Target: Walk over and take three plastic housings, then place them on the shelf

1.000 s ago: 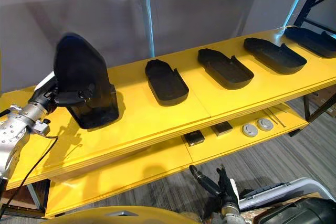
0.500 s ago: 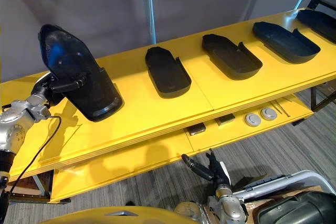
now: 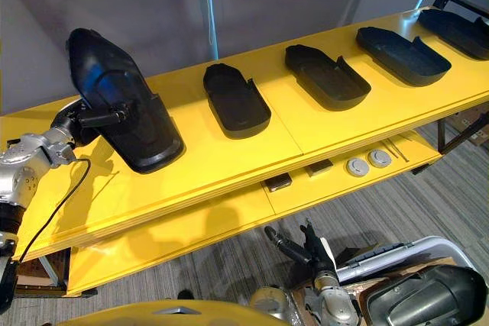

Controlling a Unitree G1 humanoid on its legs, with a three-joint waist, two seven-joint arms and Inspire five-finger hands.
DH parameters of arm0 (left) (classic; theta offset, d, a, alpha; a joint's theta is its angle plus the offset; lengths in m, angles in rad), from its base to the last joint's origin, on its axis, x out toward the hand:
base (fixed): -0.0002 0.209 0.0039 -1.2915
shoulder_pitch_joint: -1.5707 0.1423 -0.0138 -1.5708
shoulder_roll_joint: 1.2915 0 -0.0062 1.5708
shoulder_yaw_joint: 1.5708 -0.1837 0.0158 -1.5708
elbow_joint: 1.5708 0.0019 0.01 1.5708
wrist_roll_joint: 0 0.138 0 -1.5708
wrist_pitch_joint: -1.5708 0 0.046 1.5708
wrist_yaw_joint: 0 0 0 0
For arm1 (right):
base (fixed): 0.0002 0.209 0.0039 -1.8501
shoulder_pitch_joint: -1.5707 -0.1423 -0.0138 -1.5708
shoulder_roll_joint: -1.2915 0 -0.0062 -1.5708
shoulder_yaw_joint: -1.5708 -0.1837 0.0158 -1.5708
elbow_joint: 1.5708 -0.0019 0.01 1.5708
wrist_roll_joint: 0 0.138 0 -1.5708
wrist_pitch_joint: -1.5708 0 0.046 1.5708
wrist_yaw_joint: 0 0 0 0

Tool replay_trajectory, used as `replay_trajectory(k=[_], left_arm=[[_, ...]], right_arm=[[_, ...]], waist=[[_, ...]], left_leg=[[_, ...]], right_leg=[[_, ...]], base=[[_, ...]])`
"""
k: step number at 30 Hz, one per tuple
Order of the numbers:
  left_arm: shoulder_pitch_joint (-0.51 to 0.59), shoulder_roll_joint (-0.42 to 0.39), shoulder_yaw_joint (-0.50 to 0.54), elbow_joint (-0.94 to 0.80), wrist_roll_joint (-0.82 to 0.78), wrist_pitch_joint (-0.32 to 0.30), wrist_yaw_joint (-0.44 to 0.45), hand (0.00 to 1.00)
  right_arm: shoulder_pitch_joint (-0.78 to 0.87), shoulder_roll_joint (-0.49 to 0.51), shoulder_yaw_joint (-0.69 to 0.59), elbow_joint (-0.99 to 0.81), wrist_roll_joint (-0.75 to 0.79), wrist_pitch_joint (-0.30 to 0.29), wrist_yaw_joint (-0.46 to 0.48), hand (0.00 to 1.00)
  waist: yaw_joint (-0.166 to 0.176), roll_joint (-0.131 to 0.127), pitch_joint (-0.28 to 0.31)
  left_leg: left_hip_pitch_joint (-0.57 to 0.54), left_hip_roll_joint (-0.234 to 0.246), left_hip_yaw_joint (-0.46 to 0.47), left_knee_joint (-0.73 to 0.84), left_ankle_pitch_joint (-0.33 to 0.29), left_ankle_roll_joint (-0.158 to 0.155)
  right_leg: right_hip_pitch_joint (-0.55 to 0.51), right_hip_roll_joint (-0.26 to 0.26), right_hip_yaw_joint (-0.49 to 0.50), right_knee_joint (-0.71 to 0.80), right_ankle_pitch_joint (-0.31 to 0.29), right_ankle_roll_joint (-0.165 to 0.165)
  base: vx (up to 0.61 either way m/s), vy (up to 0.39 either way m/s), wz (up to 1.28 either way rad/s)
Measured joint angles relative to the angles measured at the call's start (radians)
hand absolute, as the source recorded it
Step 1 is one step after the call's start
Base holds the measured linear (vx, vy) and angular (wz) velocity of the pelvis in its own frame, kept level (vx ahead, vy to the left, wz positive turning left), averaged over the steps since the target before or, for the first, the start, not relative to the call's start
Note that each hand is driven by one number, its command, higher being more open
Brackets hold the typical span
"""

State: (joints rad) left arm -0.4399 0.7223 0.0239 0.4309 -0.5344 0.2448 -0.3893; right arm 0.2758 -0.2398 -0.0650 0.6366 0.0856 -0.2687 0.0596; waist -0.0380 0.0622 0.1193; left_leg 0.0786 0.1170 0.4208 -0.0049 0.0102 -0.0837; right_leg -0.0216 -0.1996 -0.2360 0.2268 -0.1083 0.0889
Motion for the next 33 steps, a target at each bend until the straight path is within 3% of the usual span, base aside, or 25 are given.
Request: replay_trajectory(k=[7,12,23,29,33], left_arm=[[-0.006,0.000,-0.008,0.054,0.108,0.043,0.040,1.00],[-0.054,0.000,-0.009,0.072,0.218,0.040,0.043,1.00],[-0.069,-0.003,-0.009,0.074,0.271,0.041,0.083,1.00],[-0.095,-0.003,-0.009,0.075,0.274,0.004,0.249,1.00],[-0.136,-0.009,-0.004,0.067,0.253,-0.146,0.437,1.00]], right_arm=[[-0.004,0.001,0.000,0.000,0.005,0.000,-0.002,1.00],[0.003,0.002,0.002,-0.001,0.019,0.000,-0.004,1.00],[0.008,0.004,0.039,-0.004,0.049,0.000,-0.005,1.00],[0.028,0.010,0.039,-0.002,0.050,0.000,-0.006,1.00],[0.033,0.023,0.039,0.019,0.050,-0.004,-0.006,1.00]], waist=[[-0.018,-0.009,0.039],[-0.020,-0.015,0.044],[-0.022,-0.014,0.050],[-0.020,-0.014,0.051],[-0.016,-0.017,0.051]], left_leg=[[-0.002,0.000,0.010,0.008,-0.012,-0.002],[-0.036,0.010,0.013,0.073,-0.041,-0.002],[-0.072,0.051,0.014,0.184,-0.096,-0.005],[-0.076,0.053,0.012,0.195,-0.101,-0.004],[-0.069,0.052,0.009,0.194,-0.101,-0.004]], right_leg=[[-0.001,0.000,0.009,-0.006,0.003,0.004],[-0.003,-0.001,0.013,-0.017,0.005,0.004],[0.004,0.018,0.024,-0.021,0.008,0.001],[0.005,0.018,0.024,-0.020,0.009,0.003],[0.014,0.018,0.021,-0.022,0.009,0.003]], base=[[0.01,0.004,-0.03],[0.03,0.005,0.02],[-0.03,-0.003,-0.02],[-0.02,0.002,0.00],[0.00,0.001,0.01]])
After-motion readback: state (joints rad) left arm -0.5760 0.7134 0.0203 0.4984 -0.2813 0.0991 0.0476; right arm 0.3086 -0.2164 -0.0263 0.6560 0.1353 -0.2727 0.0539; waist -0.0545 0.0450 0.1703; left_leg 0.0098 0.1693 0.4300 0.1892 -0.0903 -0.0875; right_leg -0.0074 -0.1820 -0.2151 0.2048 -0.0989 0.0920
